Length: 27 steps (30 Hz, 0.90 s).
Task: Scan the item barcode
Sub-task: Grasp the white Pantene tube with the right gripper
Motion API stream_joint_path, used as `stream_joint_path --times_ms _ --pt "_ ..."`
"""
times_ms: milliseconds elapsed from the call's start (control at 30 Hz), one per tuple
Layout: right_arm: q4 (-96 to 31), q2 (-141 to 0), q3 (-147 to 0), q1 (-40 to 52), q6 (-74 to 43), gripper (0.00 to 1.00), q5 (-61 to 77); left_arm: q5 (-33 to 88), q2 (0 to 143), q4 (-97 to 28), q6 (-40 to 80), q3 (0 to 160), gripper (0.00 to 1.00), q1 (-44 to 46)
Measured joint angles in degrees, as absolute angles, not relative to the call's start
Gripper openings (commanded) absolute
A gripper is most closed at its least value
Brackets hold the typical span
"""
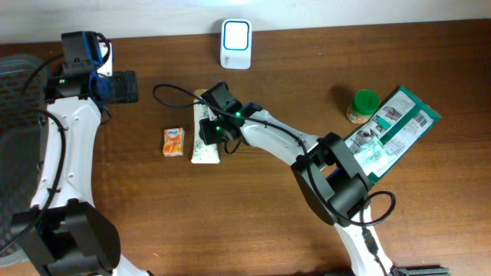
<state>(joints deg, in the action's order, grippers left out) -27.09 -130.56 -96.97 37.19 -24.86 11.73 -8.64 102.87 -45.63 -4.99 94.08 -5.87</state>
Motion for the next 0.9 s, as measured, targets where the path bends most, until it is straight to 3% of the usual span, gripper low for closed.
stream_joint_path --times_ms 67,133,233,267,333,433,600,700,900 --pt "-36.0 -130.1 -99.3 36.1 -24.7 0.08 11.6 -8.6 102.9 -45.6 -5.0 94.1 0.99 -5.9" --pt "-44.4 -129.5 -101.3 34.8 -23.0 0.08 11.6 -8.6 102.9 -45.6 -5.0 94.1 0.99 -5.9" --pt "-50.9 -128.1 -101.4 33.6 -18.4 0.32 10.3 -8.6 102.9 -45.6 -5.0 94.1 0.99 -5.8" --pt "-53.3 -128.1 -101.4 33.6 -16.5 0.47 8.8 -8.6 102.9 -45.6 -5.0 94.1 0.99 -5.9" --pt "-54.9 -128.1 -101.4 33.6 -15.2 0.57 5.8 -8.6 102.9 -45.6 -5.0 94.1 0.99 -5.9" --pt "-61.4 -128.1 -103.9 33.7 -13.3 0.61 1.5 -8.6 102.9 -45.7 -5.0 94.1 0.99 -5.9" --pt "-64.9 -128.1 -108.6 41.8 -11.5 0.93 -9.1 -8.6 102.9 -45.6 -5.0 94.1 0.99 -5.9" --pt "-65.4 -128.4 -108.3 49.5 -10.9 0.98 -17.8 -8.6 102.9 -45.6 -5.0 94.1 0.99 -5.9" --pt "-66.4 -133.1 -105.8 50.6 -10.6 0.98 -26.6 -8.6 102.9 -45.6 -5.0 94.1 0.99 -5.9"
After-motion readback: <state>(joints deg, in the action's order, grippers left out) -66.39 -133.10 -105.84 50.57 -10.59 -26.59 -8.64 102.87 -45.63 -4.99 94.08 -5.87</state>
